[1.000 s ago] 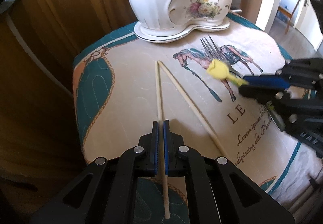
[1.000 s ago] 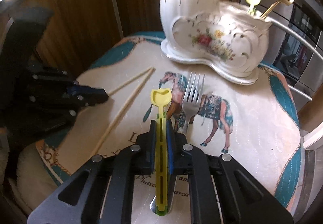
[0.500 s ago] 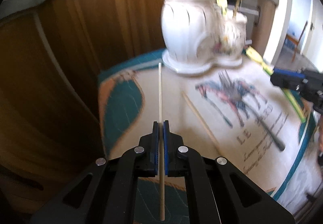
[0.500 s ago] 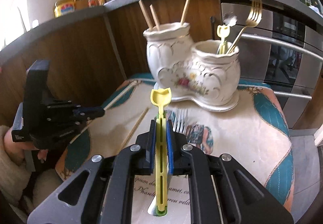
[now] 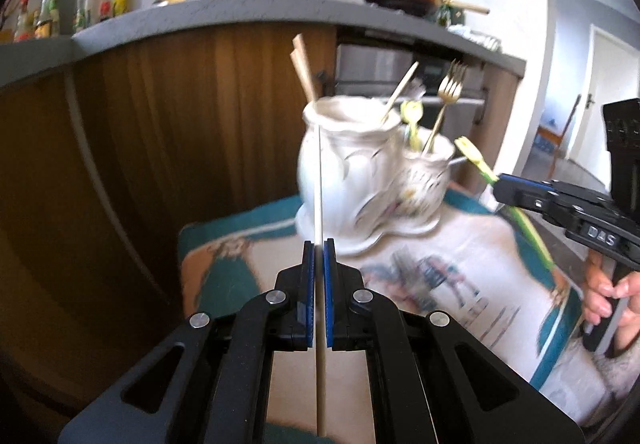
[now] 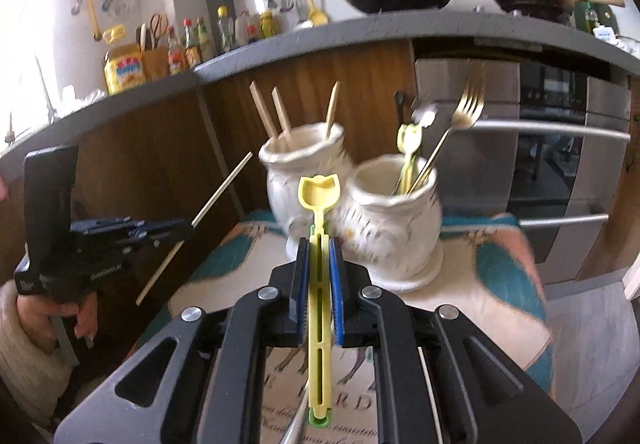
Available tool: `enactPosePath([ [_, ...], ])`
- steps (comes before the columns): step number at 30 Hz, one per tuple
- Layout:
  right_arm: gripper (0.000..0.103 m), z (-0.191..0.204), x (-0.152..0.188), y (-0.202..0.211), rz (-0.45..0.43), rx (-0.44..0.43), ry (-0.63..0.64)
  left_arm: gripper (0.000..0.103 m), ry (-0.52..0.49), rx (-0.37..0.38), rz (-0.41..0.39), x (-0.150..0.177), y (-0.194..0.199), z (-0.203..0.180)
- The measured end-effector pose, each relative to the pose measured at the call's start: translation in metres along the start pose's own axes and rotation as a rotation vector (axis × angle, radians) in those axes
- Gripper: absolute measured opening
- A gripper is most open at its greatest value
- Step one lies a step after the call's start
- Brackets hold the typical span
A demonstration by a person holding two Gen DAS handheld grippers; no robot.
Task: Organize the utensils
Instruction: 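Lift the chopstick and yellow spoon and drop them into the ceramic holder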
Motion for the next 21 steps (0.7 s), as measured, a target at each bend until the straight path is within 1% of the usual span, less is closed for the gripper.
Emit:
enactPosePath([
  [2, 0.010, -0.007, -0.011, 0.000, -0.023, 0.014, -0.010, 0.005, -0.004, 0.028, -0.023, -0.008, -0.001, -0.006],
  [6, 0.010, -0.025, -0.032, 0.002, -0.082, 0.035, -0.038, 0.005, 0.005, 0.088, -0.095, -0.029, -0.003, -0.016],
  [8, 0.010, -0.035, -0.043, 0.003, -0.111, 0.039, -0.065, 0.005, 0.011, 0.098, -0.129, -0.038, -0.004, -0.018],
  [12, 0.010, -0.051, -0.069, -0.001, -0.160, 0.034, -0.108, 0.005, 0.043, 0.137, -0.190, -0.062, -0.009, -0.020],
  [13, 0.010, -0.054, -0.076, -0.003, -0.179, 0.033, -0.117, 0.005, 0.059, 0.161, -0.210, -0.070, -0.011, -0.021],
  [16, 0.010, -0.059, -0.096, -0.005, -0.239, -0.004, -0.163, 0.005, 0.080, 0.194, -0.270, -0.093, -0.014, -0.022],
  [21, 0.010, -0.062, -0.117, -0.025, -0.288, -0.068, -0.236, 0.005, 0.099, 0.219, -0.389, -0.135, -0.021, -0.021],
])
Point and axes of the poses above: each gripper's, at about its wrist camera, not at the fingertips, and y roughly against the way its jaws point, z to its left, x to its underside, the point moved 10 cm from there along -y, roughly the way its jaws point, and after that the axes turned 6 degrees about x, right-handed, at the moved point
